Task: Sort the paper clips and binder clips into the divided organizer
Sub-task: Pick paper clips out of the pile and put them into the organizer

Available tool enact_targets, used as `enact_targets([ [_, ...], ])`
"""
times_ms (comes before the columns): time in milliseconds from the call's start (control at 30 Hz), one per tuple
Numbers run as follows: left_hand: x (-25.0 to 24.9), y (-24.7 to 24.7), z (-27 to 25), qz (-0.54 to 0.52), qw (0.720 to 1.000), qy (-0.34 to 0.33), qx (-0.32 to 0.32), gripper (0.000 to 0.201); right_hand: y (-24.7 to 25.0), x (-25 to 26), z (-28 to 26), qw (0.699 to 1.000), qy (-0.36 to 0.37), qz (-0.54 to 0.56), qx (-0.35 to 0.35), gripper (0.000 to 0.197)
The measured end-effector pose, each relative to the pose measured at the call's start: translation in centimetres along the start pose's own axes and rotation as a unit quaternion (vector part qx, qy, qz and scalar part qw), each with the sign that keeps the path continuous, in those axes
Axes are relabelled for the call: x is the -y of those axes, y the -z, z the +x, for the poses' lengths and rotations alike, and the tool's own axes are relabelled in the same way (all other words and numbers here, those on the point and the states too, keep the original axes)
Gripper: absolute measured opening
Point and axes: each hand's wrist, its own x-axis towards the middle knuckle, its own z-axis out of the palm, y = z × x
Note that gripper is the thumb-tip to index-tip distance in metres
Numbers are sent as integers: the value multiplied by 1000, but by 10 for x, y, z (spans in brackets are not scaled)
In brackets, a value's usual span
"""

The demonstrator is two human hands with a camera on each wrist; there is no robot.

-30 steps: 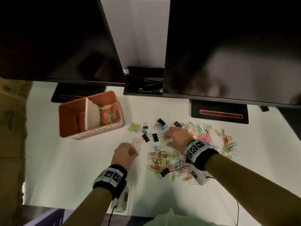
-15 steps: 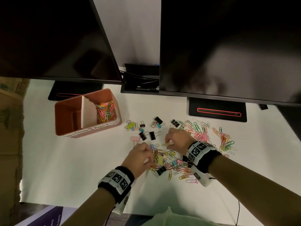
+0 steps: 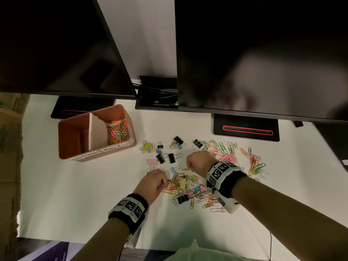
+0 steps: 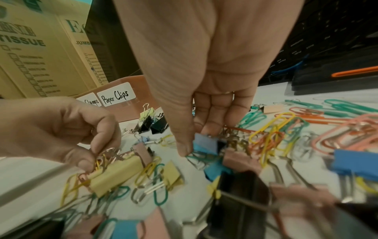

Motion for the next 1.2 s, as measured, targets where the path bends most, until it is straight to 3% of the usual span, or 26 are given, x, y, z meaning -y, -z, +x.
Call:
enact_targets([
  [300, -3, 3, 10, 40, 998, 34, 35, 13, 0, -3, -4, 1000, 9, 20, 10, 19],
  [467, -6, 3, 9, 66, 997, 39, 21, 15, -1, -2, -9, 1000, 17, 21, 8, 21],
  [667, 0, 6, 6, 94, 994, 57, 12, 10, 10, 0, -18, 993, 48, 84, -71, 20],
  [800, 0, 21, 2, 47, 996, 70, 7, 8, 29, 8, -24, 982, 85, 108, -131, 18],
  [867, -3, 37, -5, 10, 997, 71, -18, 1, 40, 17, -23, 975, 103, 118, -154, 16],
  [1000, -16, 83, -18, -74, 989, 68, -107, 14, 65, 49, -10, 962, 148, 129, -189, 15],
  [1200, -3, 159, -18, -140, 961, 106, -215, 15, 107, 134, 35, 939, 188, 150, -246, 13],
])
